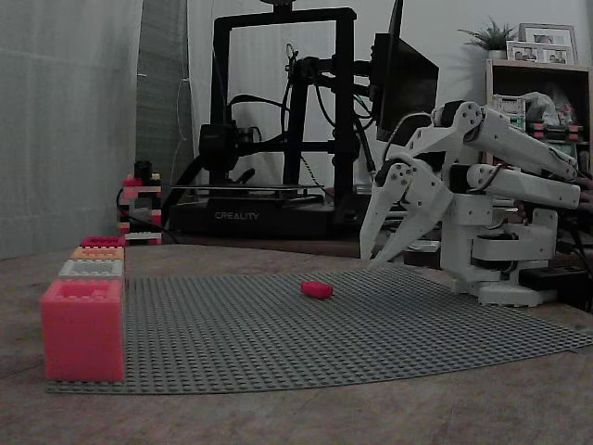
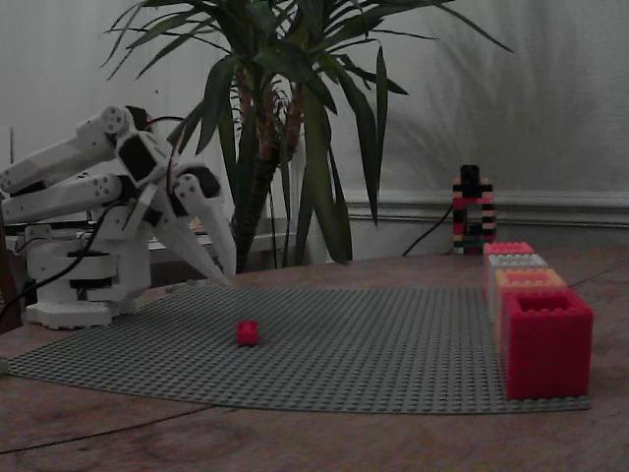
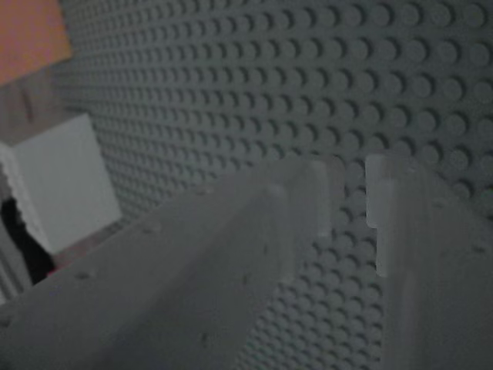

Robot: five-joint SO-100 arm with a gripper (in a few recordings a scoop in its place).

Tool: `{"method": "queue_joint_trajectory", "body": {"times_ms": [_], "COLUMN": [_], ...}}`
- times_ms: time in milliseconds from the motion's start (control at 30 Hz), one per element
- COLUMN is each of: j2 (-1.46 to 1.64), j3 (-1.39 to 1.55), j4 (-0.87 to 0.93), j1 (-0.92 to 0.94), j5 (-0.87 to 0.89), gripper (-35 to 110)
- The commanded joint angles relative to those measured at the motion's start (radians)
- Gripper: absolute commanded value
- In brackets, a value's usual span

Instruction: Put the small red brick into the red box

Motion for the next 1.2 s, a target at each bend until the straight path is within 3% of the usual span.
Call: {"method": "queue_joint_trajectory", "body": {"times_ms": [0,500,800,1033,1167], "j2": [0.011,0.005,-0.416,-0.733,-0.879], "j3": [0.0,0.002,-0.351,-0.624,-0.629], "j4": [0.021,-0.008,-0.129,-0.077,-0.071], "j1": [0.029,0.031,0.155,0.259,0.284], "j5": [0.046,0.028,0.055,-0.509,-0.66], "gripper": [0,0,0,0,2]}}
